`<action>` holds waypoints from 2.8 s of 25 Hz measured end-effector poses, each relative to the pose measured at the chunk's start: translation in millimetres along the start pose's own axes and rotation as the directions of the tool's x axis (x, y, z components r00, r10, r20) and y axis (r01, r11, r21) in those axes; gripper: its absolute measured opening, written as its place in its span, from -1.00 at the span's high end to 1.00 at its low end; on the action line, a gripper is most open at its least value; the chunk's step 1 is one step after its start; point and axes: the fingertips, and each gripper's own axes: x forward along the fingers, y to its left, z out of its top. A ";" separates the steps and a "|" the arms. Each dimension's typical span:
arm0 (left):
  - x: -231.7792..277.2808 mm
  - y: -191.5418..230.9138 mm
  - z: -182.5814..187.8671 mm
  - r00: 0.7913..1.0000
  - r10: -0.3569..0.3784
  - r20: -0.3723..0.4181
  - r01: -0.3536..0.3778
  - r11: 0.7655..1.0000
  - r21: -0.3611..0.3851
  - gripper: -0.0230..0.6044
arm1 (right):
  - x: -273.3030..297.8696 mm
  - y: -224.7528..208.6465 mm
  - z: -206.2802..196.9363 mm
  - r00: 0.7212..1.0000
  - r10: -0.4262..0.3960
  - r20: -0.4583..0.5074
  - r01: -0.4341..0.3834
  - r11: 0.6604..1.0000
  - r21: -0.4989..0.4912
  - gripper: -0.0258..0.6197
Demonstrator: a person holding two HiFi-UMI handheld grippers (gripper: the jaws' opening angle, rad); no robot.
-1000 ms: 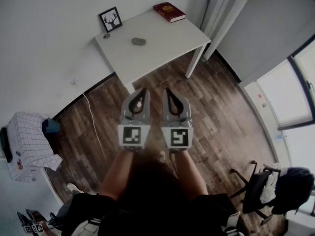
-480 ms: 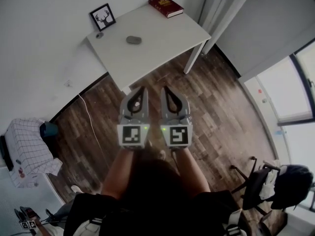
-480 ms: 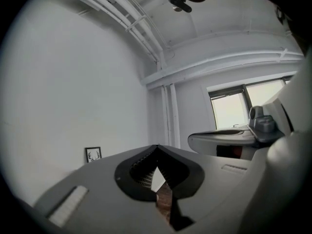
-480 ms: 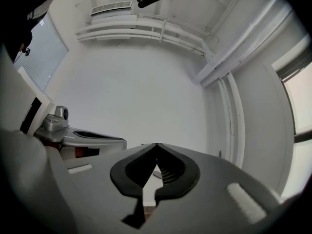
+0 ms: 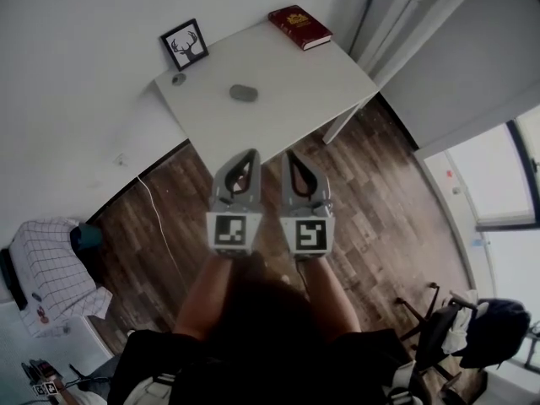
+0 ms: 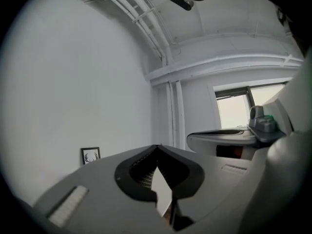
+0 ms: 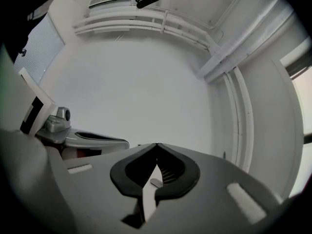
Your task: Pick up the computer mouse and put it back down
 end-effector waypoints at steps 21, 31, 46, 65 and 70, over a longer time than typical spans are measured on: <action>141.6 97.6 -50.8 0.992 0.068 -0.106 -0.071 0.997 -0.024 0.93 | 173.0 -25.5 -62.1 0.981 0.161 -0.111 -0.159 0.987 0.025 0.88; 232.2 130.3 -98.7 0.953 0.185 -0.241 -0.196 0.980 -0.019 0.93 | 276.8 -70.5 -102.1 0.947 0.294 -0.126 -0.284 0.954 0.094 0.88; 258.9 160.1 -161.9 0.908 0.204 -0.366 -0.244 0.968 -0.066 0.93 | 325.0 -55.1 -173.1 0.855 0.410 -0.317 -0.396 0.911 0.112 0.88; 256.8 192.7 -232.7 0.863 0.157 -0.481 -0.247 0.960 -0.131 0.93 | 355.1 -23.3 -277.5 0.662 0.429 -0.614 -0.460 0.880 0.119 0.42; 255.6 193.4 -234.9 0.865 0.145 -0.481 -0.232 0.965 -0.125 0.93 | 366.6 -16.9 -303.5 0.594 0.466 -0.656 -0.475 0.861 0.182 0.34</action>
